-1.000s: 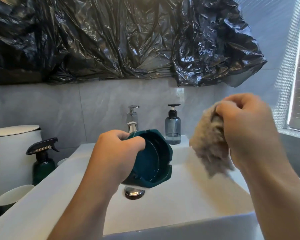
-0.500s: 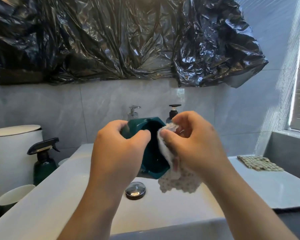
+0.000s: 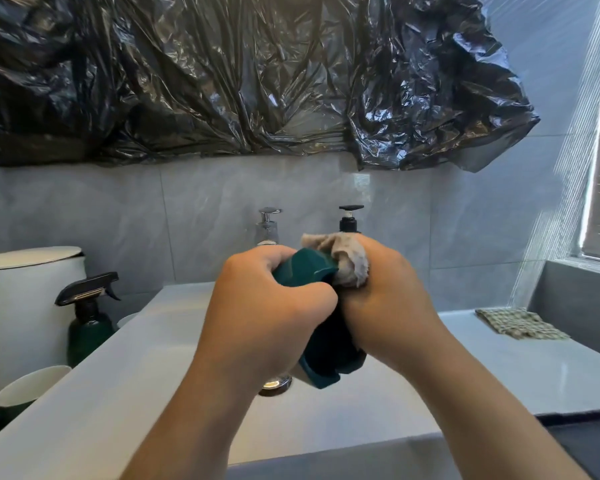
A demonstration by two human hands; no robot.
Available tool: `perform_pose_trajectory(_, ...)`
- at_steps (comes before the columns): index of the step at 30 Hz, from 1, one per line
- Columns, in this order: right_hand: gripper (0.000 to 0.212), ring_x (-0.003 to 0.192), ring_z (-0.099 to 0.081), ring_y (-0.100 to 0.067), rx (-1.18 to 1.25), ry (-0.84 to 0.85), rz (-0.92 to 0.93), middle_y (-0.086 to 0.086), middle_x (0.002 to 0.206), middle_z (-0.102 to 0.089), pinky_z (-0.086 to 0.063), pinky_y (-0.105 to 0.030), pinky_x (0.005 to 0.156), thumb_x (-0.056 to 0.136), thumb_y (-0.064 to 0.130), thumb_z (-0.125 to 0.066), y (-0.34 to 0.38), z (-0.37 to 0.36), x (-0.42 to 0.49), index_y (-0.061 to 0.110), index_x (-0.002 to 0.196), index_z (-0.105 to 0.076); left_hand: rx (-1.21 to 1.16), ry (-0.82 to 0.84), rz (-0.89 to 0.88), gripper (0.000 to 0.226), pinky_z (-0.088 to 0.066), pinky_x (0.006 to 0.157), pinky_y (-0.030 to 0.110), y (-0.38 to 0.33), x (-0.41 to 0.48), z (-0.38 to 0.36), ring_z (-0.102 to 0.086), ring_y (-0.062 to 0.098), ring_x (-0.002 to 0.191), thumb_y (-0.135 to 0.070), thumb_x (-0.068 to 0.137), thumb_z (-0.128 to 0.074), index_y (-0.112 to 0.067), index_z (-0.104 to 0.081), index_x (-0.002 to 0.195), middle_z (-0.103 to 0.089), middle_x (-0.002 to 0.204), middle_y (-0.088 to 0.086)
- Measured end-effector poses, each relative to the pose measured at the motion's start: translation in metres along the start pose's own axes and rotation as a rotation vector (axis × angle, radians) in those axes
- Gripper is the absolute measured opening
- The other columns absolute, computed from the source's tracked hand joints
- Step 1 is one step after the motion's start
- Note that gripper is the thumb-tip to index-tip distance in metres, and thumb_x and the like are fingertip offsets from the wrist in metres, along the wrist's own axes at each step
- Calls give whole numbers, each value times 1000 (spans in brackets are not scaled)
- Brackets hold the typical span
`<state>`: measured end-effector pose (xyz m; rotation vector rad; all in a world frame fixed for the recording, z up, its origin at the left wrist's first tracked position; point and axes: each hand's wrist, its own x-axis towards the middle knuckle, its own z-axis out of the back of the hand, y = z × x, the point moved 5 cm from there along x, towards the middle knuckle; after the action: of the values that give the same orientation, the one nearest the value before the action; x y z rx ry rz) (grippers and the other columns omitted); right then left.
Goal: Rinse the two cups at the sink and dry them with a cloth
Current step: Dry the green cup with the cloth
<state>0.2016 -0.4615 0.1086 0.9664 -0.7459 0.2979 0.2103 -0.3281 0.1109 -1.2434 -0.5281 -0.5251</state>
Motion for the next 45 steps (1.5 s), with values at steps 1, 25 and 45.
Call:
perform_pose_trajectory(1,42,81,-63,14,-2,-9,-30,29,80,-68,-44,-3,66,85,2,-58,-3,2,1,40,95,-70,-33,-36,-19,29,-38,47,30,-2,-1,2,-43,15,50,-21,50,-56,-12,-71,74,-50,52,-6)
perform_pose_trajectory(25,14,49,-46,-15,308,148,-273,-5,56,-51,-37,-25,47,91,-3,-48,-24,-12,0,5,79,-52,-144,-209,-89,21,-29,43,20,-3,-2,12,-34,12,48,-14,53,-53,-7,-68,67,-41,48,-8)
perform_pose_trajectory(45,43,98,-72,-29,592,-132,-93,-14,105,-73,-59,-43,89,84,46,-68,-22,-14,-1,17,115,-64,-292,-327,153,42,-57,61,49,26,15,25,-64,41,67,-46,60,-73,-6,-69,72,-66,68,22)
